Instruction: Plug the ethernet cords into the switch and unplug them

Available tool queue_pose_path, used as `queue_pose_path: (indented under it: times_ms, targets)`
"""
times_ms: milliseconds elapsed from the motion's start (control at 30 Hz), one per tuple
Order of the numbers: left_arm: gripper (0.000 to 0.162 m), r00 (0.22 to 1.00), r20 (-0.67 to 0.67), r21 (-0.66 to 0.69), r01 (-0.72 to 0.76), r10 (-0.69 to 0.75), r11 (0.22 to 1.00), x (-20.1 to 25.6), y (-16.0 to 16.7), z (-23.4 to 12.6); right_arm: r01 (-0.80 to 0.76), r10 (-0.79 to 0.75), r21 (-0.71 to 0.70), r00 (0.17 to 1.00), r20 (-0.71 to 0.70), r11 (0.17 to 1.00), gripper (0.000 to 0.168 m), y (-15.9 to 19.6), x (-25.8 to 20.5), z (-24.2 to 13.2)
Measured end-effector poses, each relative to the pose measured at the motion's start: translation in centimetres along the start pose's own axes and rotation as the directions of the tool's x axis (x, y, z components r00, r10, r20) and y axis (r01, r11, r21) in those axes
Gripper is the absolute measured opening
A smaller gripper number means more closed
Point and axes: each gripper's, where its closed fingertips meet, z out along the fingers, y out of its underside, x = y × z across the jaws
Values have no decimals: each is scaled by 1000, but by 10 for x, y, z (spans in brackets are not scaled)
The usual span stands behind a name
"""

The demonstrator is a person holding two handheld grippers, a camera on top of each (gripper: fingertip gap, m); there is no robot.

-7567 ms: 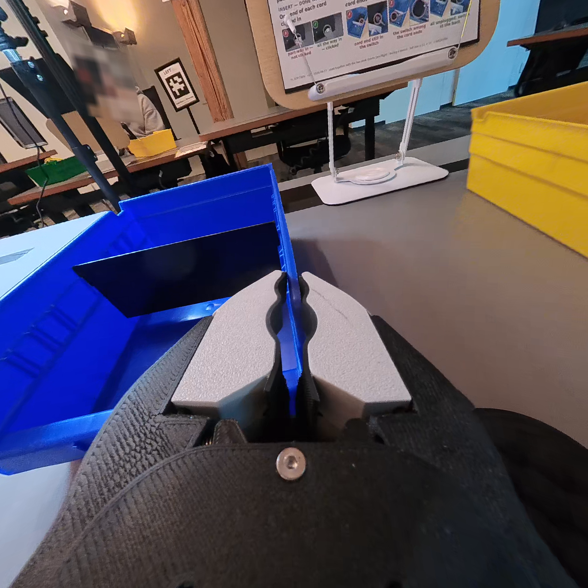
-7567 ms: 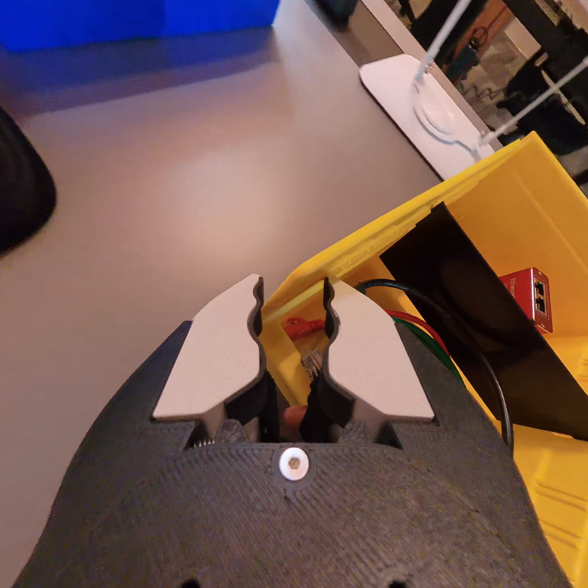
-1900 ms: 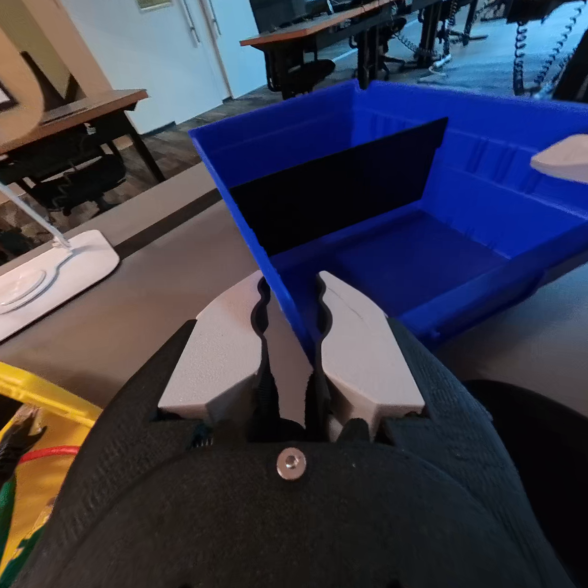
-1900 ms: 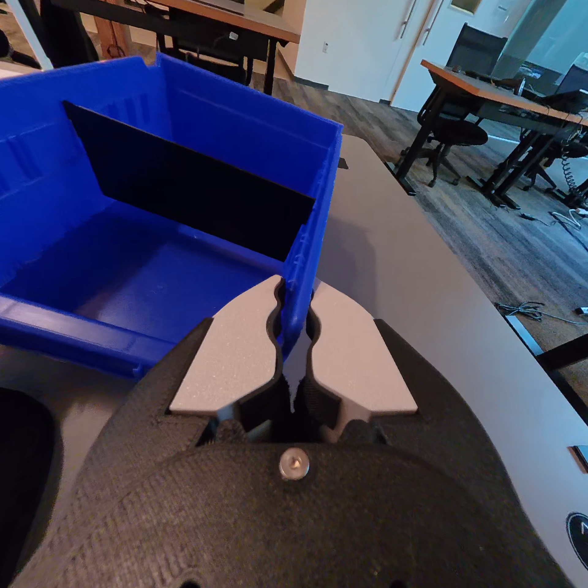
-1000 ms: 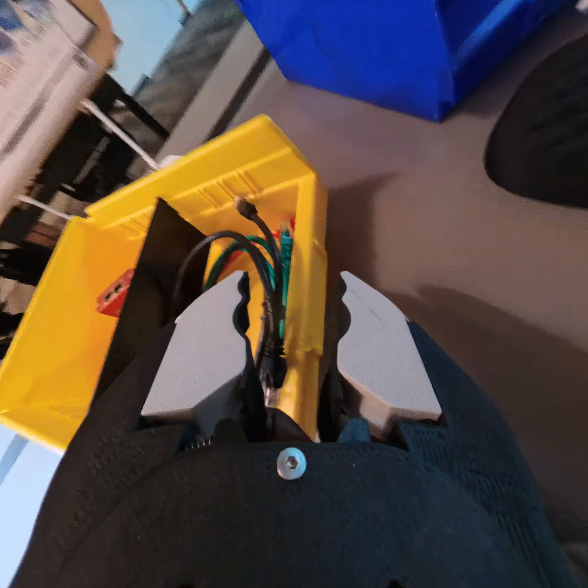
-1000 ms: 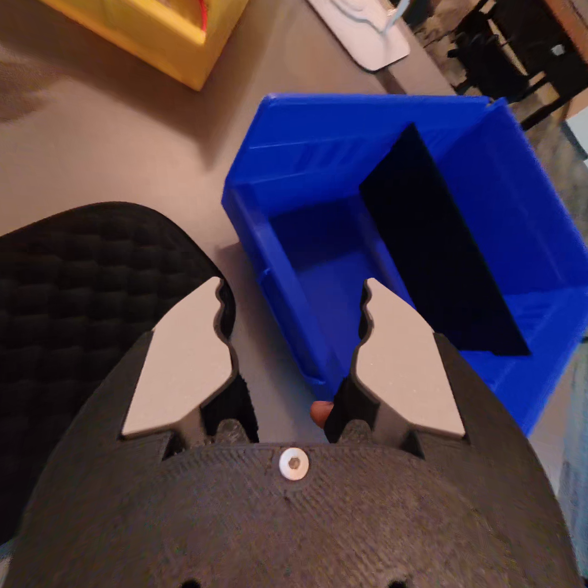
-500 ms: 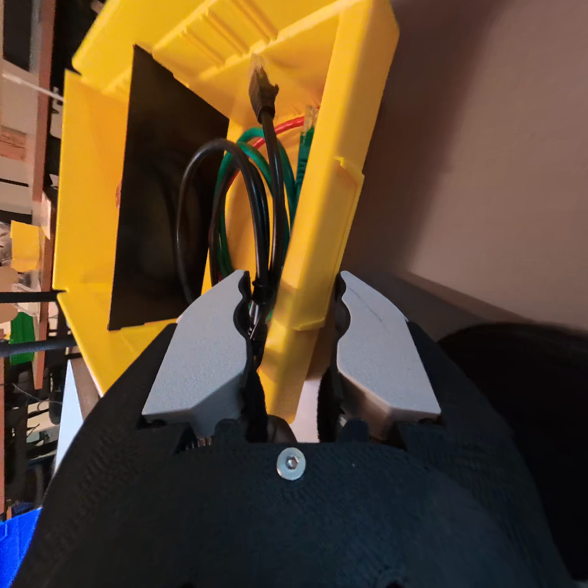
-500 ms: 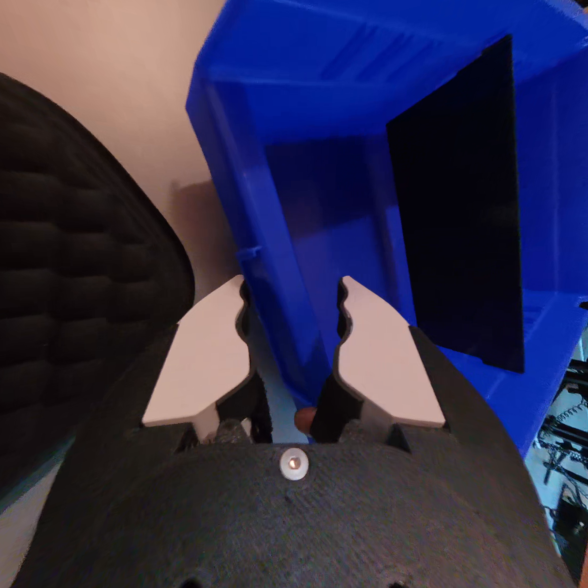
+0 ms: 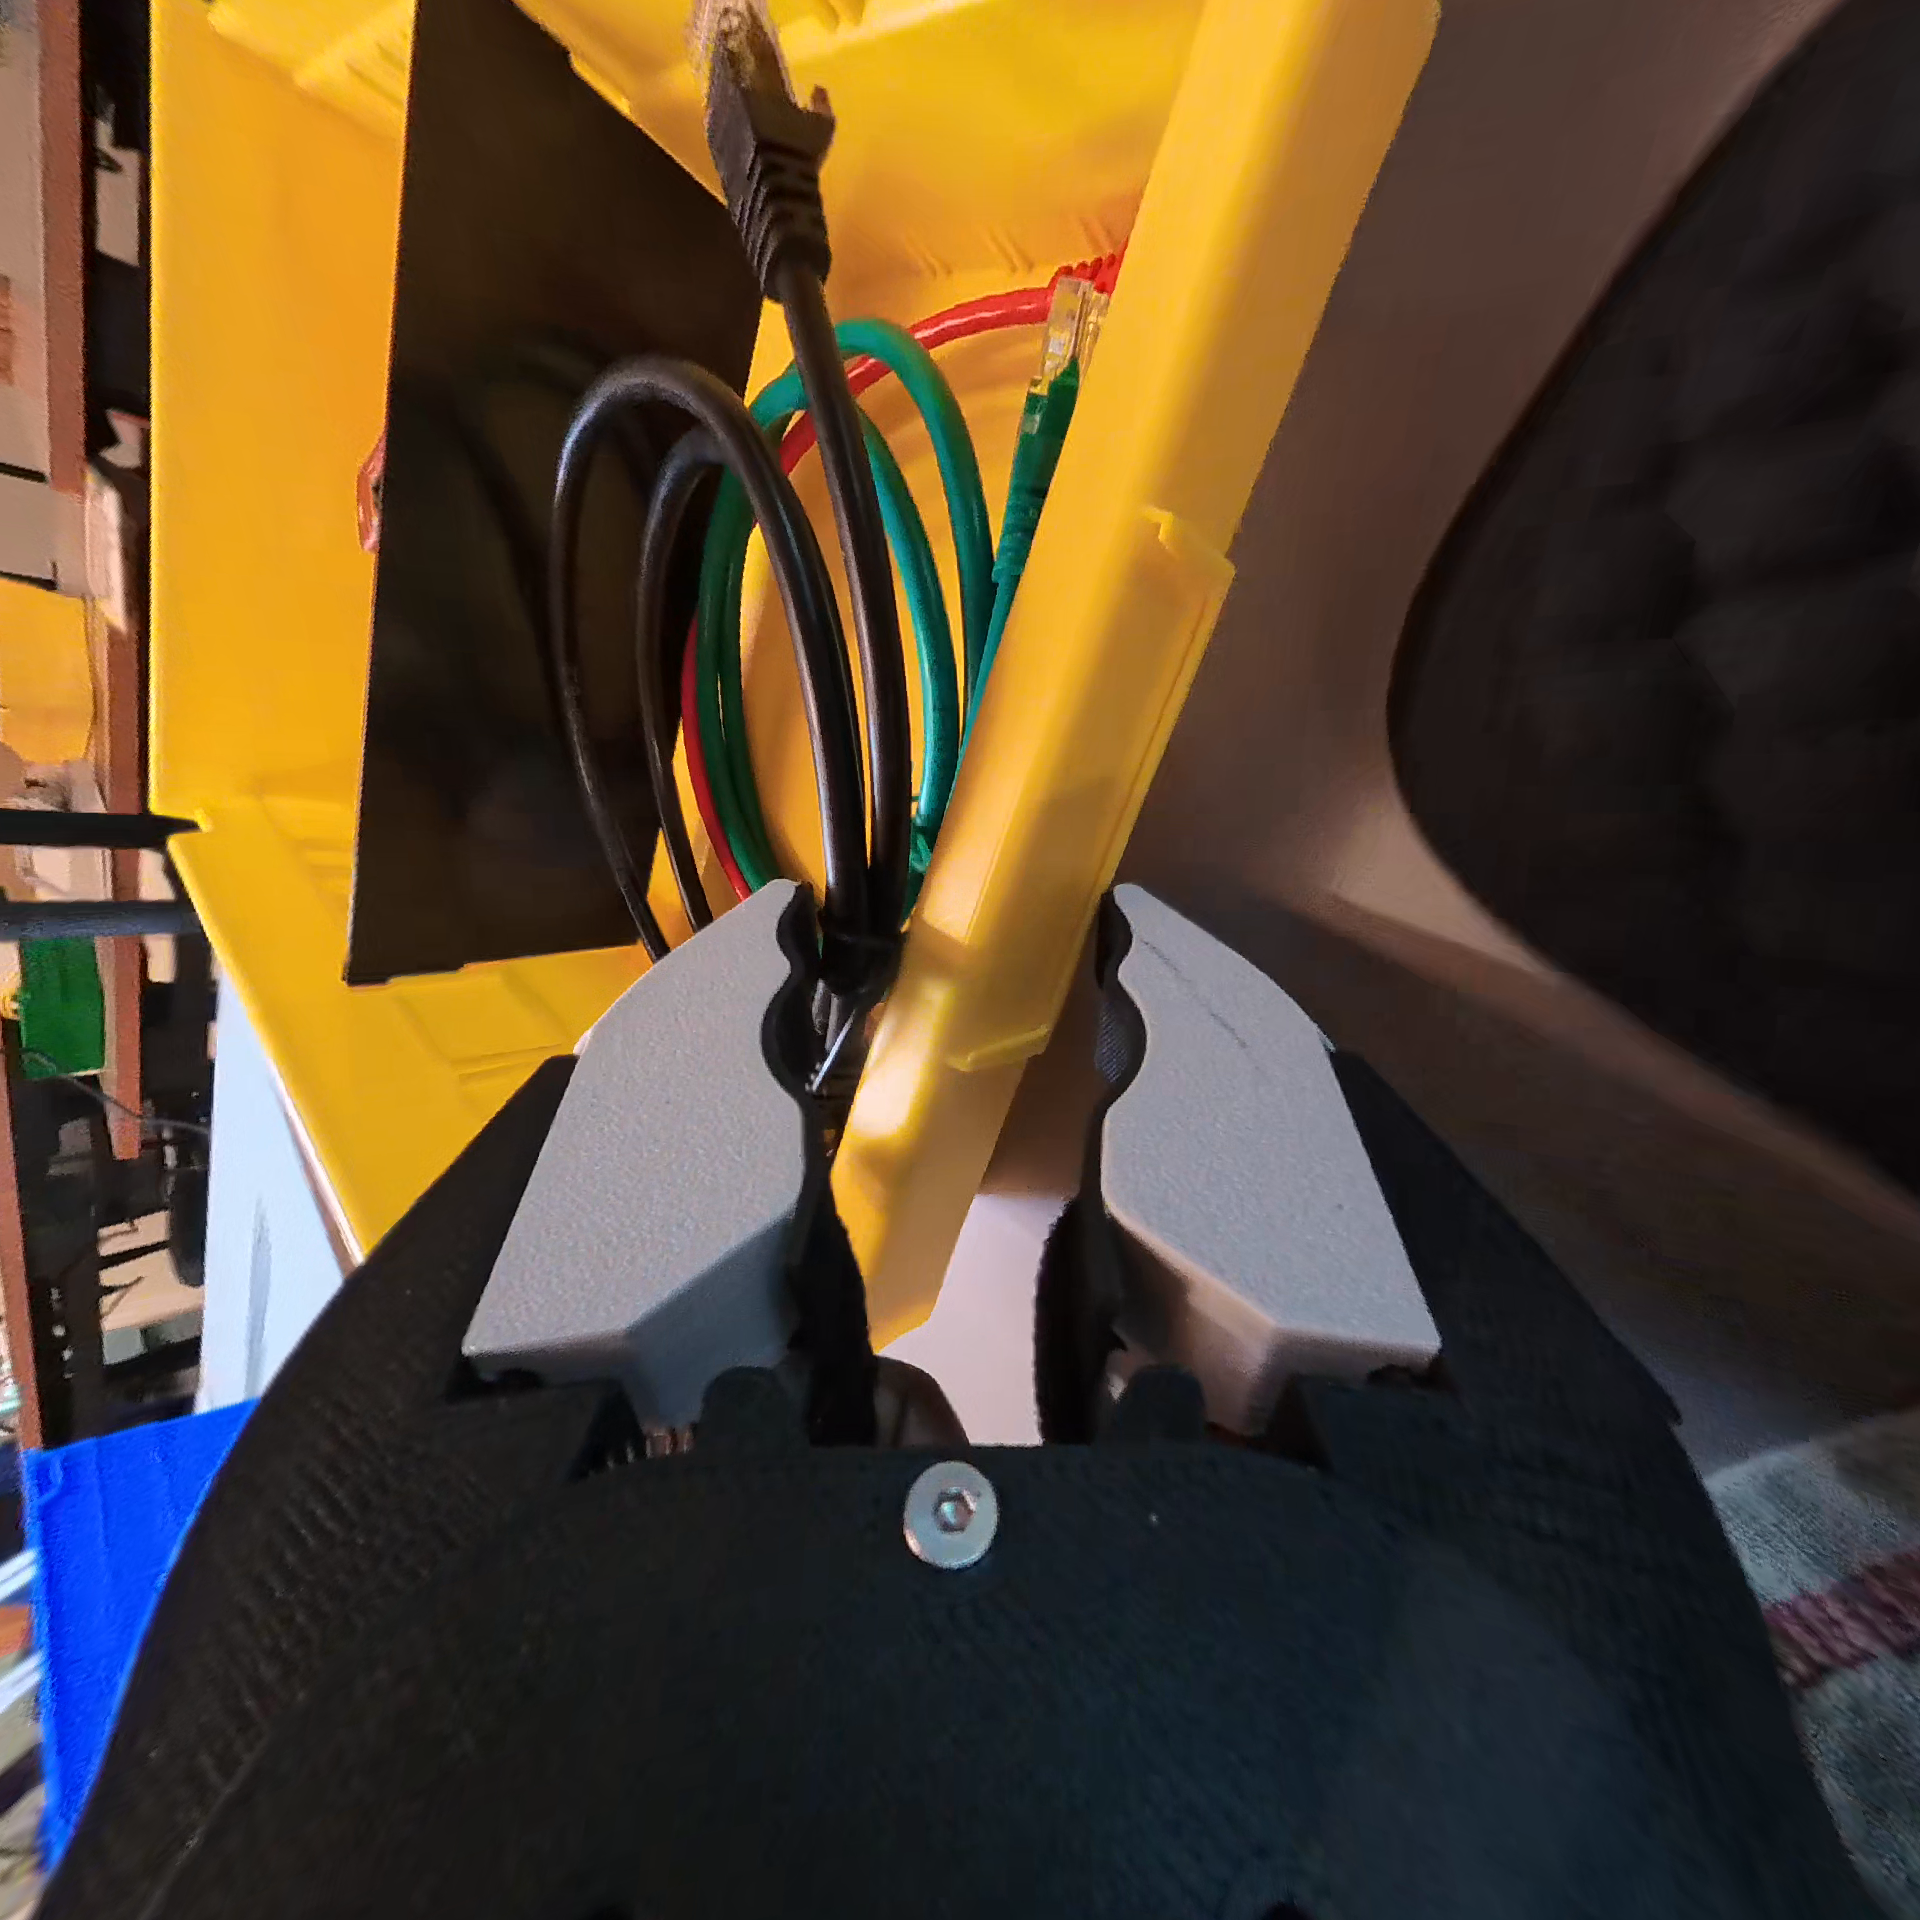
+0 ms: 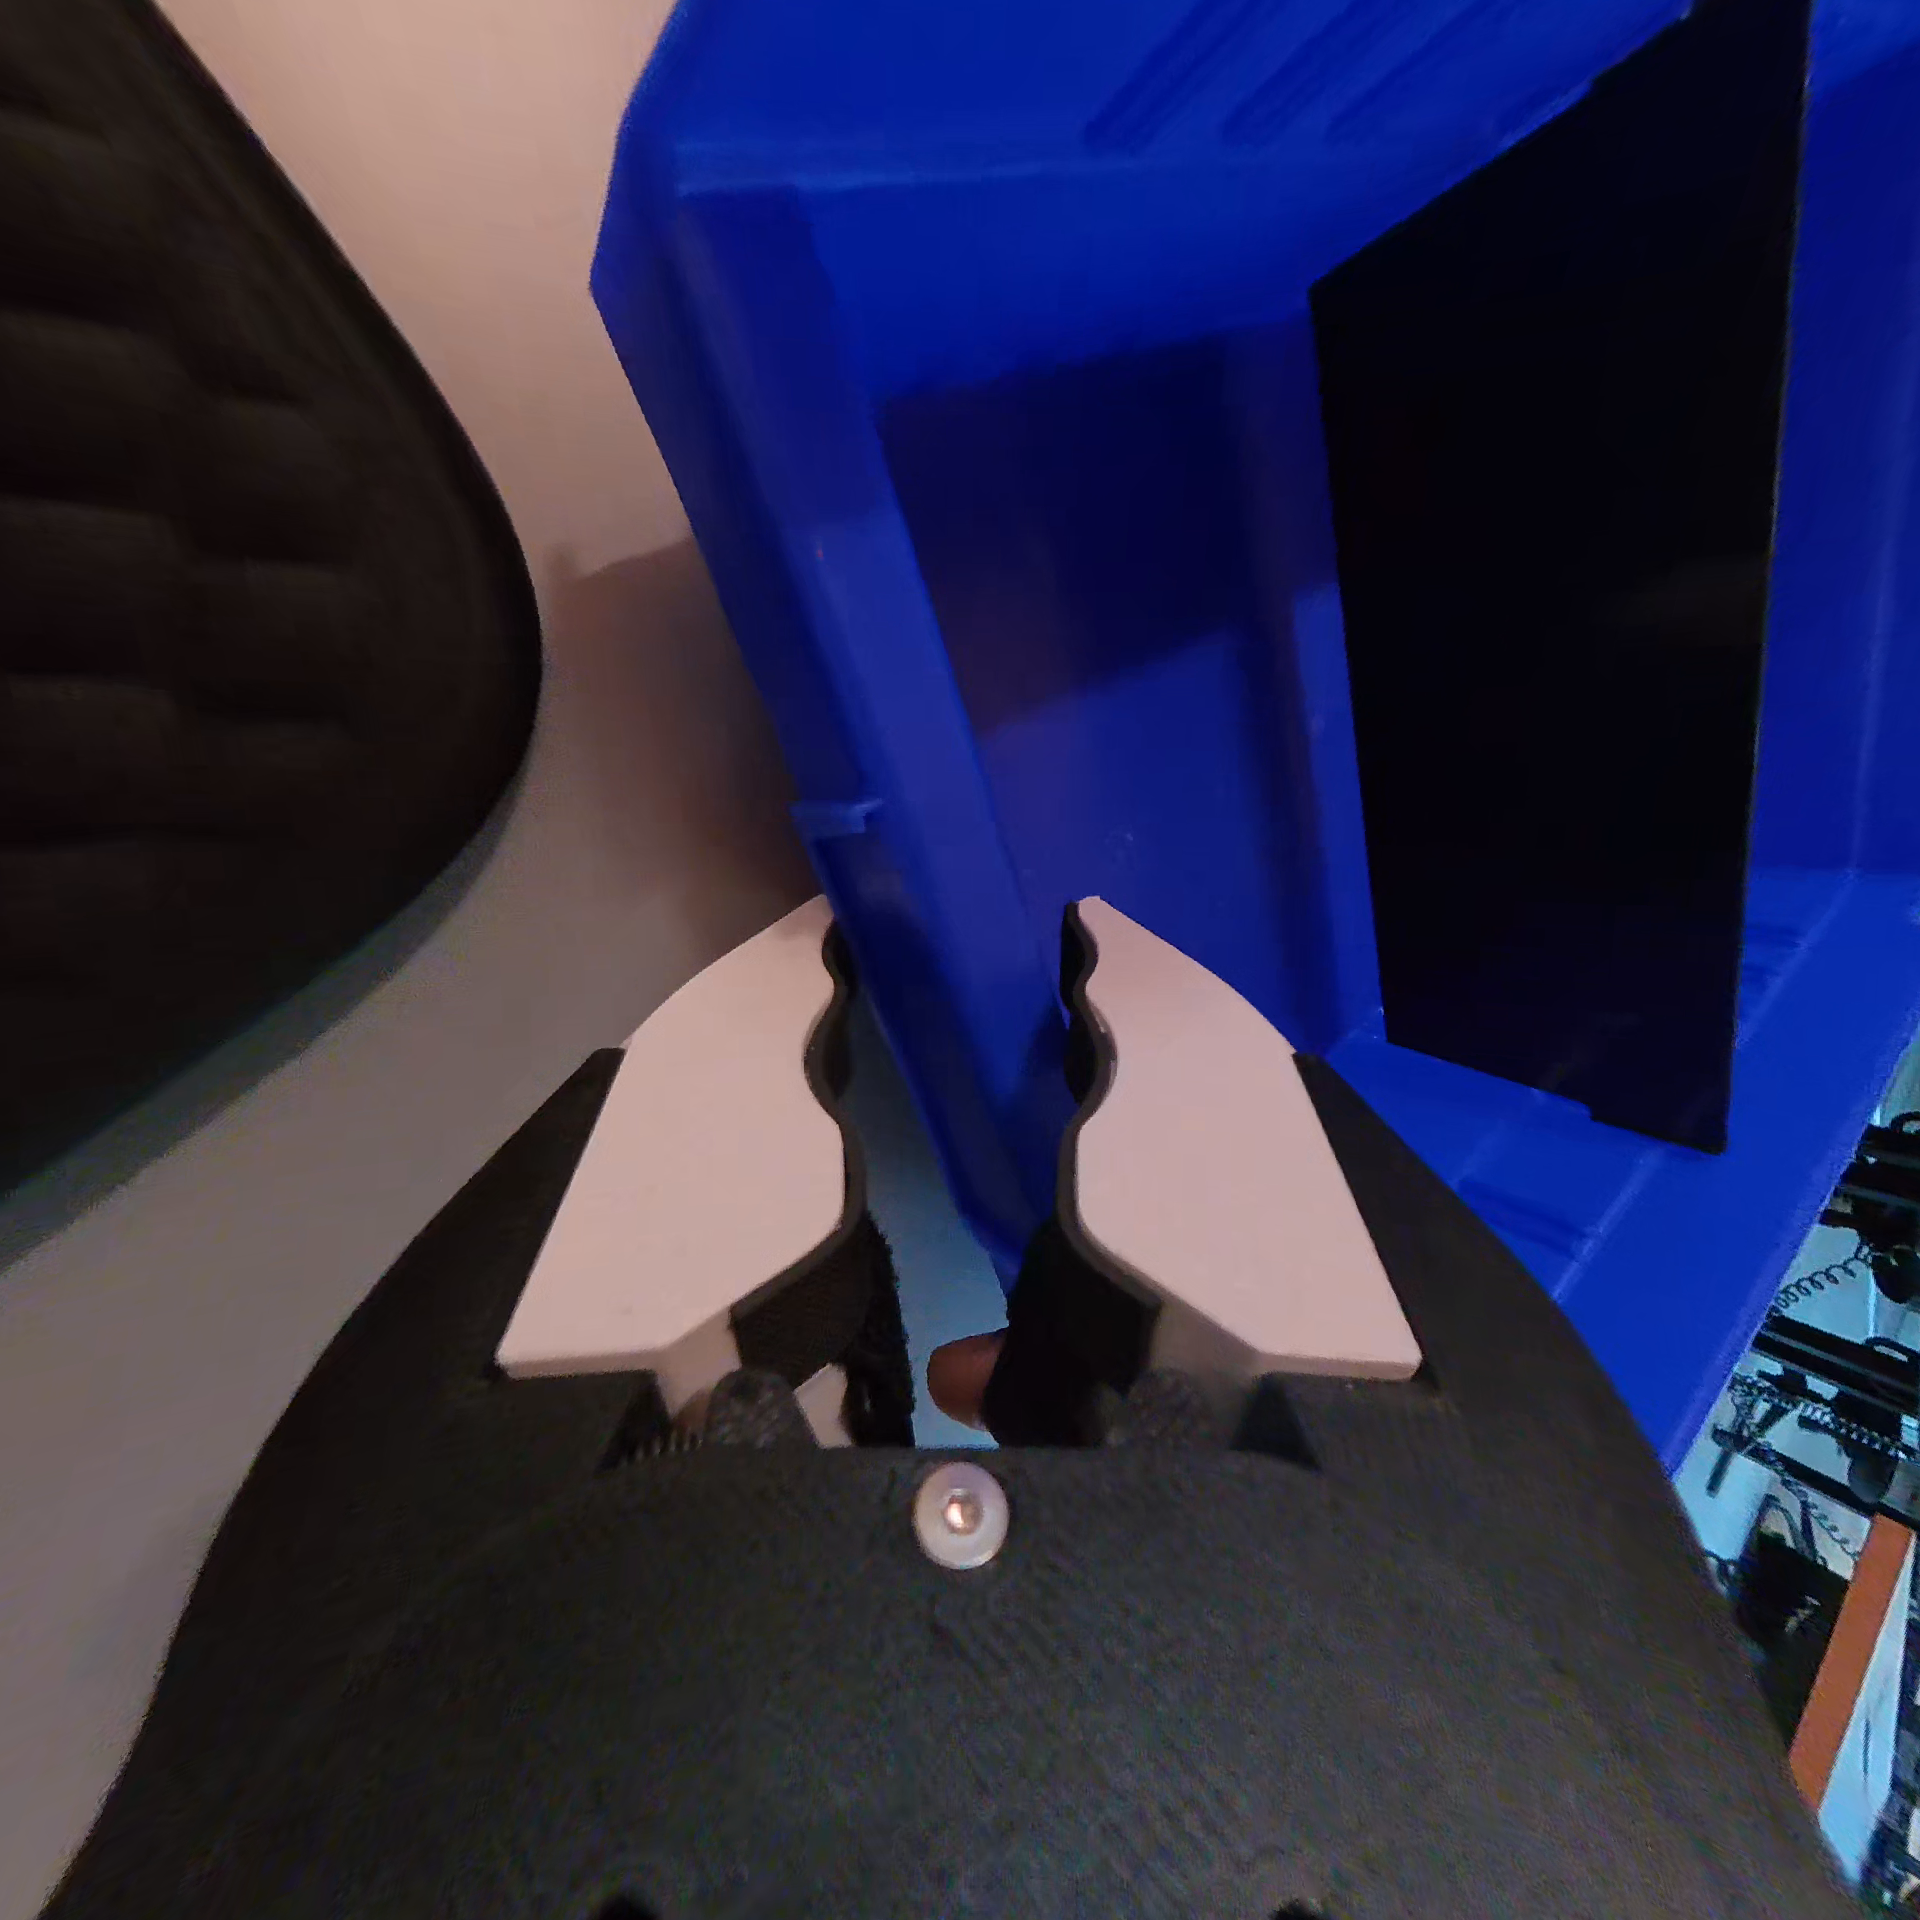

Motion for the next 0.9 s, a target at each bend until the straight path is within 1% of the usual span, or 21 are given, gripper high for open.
queue_pose_path:
  times_ms: [167,333,633,767,800,833,900]
  targets:
    - [49,999,2,-49,-33,33,998,-2,39,-21,22,-22,-20,1000,-3,1000,38,15,2,-5]
    - [50,999,-9,-104,-43,42,994,0,77,-44,32,-34,-79,999,-18,996,39,37,6,-12]
    - [50,999,-15,-177,-31,29,984,11,129,-85,34,-39,-135,999,-34,990,40,68,9,-24]
    - [53,999,-31,-181,25,-32,983,16,133,-96,12,-17,-156,1000,-26,988,43,71,8,-26]
    - [55,996,-55,-167,54,-64,985,18,129,-100,-1,0,-155,1000,-12,988,47,70,6,-28]
    - [56,991,-85,-149,87,-101,985,21,123,-105,-21,22,-139,1000,6,990,57,68,4,-31]
    - [58,972,-163,-108,154,-170,982,25,110,-119,-90,91,-68,996,23,994,69,59,2,-41]
